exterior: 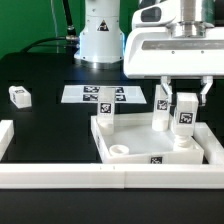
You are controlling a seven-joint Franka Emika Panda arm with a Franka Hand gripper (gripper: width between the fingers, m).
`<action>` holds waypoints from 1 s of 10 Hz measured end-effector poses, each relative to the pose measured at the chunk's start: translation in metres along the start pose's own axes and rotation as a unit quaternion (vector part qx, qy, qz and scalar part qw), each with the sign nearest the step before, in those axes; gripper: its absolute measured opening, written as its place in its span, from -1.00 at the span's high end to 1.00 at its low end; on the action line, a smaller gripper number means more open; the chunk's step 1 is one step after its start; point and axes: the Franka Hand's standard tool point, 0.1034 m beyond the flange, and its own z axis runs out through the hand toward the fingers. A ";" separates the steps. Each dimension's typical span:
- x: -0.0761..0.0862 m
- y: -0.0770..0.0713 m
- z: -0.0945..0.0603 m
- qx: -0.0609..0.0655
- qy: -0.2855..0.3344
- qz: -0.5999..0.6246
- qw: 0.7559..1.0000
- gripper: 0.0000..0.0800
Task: Assemble square table
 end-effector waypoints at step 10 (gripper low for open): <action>-0.012 -0.012 0.013 0.005 0.020 -0.003 1.000 0.27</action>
Offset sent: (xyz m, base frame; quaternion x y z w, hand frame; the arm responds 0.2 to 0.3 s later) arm 0.0011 0.0013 -0.0042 -0.0033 0.0022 0.0013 1.0000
